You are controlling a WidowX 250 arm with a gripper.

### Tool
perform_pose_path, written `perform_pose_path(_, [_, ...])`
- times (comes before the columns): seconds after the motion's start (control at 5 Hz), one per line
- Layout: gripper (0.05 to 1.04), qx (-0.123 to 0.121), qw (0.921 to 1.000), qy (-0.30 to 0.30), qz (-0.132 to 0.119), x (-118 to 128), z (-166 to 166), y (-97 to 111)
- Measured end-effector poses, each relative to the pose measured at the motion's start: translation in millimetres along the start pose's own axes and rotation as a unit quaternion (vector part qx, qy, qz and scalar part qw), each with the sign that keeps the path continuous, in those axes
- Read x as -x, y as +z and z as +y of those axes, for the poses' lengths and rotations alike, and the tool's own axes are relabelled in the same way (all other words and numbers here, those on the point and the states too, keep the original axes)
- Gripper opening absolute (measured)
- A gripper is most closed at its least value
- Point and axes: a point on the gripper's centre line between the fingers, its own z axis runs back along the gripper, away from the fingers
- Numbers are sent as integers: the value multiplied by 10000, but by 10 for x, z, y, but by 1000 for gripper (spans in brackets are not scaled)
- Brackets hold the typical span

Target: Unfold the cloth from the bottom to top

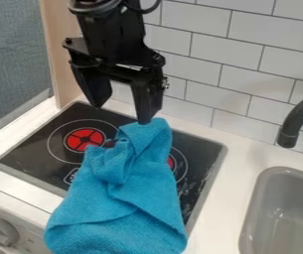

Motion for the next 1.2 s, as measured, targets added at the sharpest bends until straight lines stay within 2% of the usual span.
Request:
perform_pose_path(0.2, [999,-13,9999,67,101,40,10,-47])
perform_pose_path(0.6, [999,-544,9940,822,480,0,212,-424])
perform_pose_path(0.8, [999,-674,9909,998,604,-20,259,-633])
perform_pose_path(1.0, [999,-747,9897,843,880,-42,173,-873])
perform_pose_path(1.2, [999,-717,9884,863,1026,-35,164,-1019])
